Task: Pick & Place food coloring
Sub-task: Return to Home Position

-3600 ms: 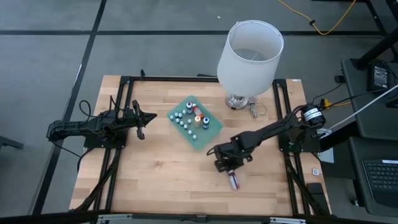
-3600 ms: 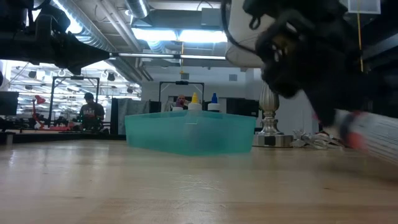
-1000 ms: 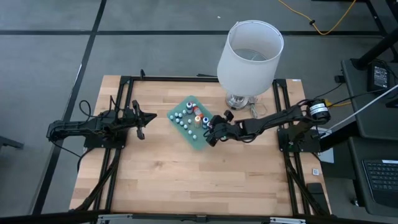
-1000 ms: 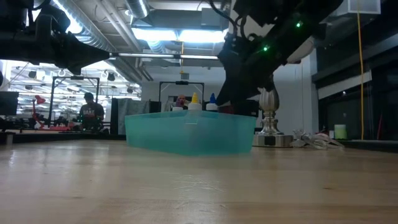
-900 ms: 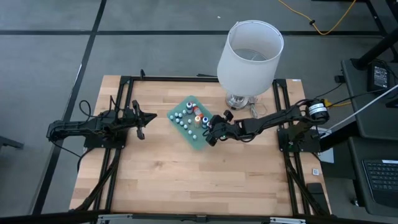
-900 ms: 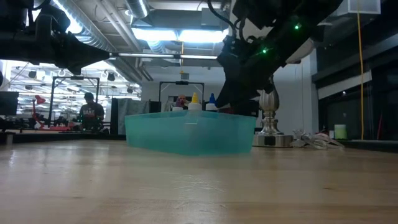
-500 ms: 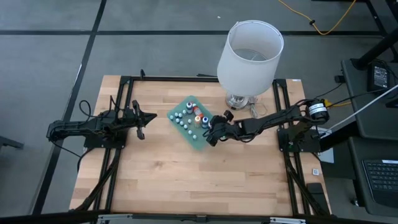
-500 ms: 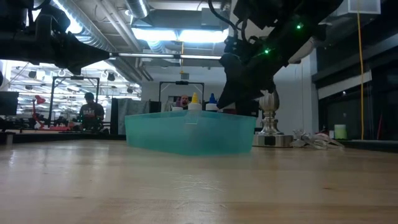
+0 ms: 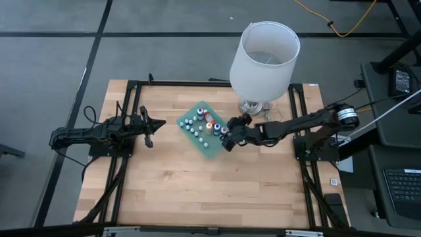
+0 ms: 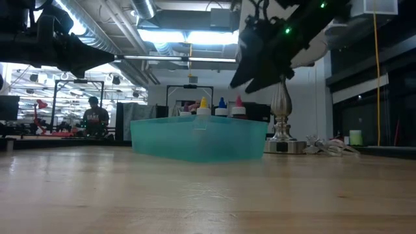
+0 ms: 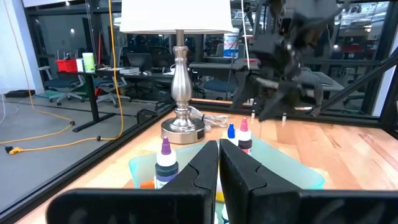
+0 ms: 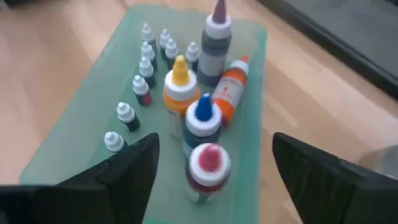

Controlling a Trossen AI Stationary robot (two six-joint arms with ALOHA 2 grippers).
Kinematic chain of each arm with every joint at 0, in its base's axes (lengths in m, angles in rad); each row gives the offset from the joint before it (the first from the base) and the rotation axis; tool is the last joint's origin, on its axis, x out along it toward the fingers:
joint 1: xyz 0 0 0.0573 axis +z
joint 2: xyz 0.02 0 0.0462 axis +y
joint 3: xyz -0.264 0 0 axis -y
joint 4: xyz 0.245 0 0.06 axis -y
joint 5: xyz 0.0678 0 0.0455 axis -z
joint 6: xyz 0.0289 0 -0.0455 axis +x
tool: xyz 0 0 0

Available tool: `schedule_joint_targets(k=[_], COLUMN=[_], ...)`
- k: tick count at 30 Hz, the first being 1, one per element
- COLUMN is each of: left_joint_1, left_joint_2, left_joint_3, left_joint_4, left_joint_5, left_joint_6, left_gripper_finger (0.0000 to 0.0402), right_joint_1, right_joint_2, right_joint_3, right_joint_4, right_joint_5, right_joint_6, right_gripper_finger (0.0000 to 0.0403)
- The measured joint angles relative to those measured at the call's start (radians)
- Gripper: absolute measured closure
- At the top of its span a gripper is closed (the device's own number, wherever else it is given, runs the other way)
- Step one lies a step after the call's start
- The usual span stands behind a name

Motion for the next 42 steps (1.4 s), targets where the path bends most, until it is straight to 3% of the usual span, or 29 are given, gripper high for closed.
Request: schedule_joint_targets(k=[6,14,21,27,39,42], left_joint_1=[0.000,0.000,0.000,0.000,0.000,0.000], left_joint_2=[0.000,0.000,0.000,0.000,0.000,0.000], left_joint_3=[0.000,0.000,0.000,0.000,0.000,0.000], left_joint_4=[0.000,0.000,0.000,0.000,0.000,0.000], left_joint_5=[0.000,0.000,0.001,0.000,0.000,0.000], left_joint_6=[0.000,0.000,0.000,0.000,0.000,0.000], left_gripper_finger=[0.0395,0.0391,0.0392,0.0395,0.0391,0.0395], right_joint_1=[-0.005,0.004,0.045,-0.007,-0.119,-0.161], right_joint_2=[-0.111,-0.292,-0.467,-0.637,-0.964,-1.025], right_joint_3=[-0.018,-0.178,-0.323,-0.411,-0.577,-0.616], right_joint_4=[-0.039,0.007,-0.005,-0.008,-0.064,-0.056], right_joint_5=[-0.016,-0.240,-0.298,-0.377,-0.409,-0.380], right_joint_6=[-0.051,-0.030,0.049,0.191,-0.163,-0.188], right_gripper_finger=[0.0056,0.0007,0.0005,0.0006,0.0006,0.0006])
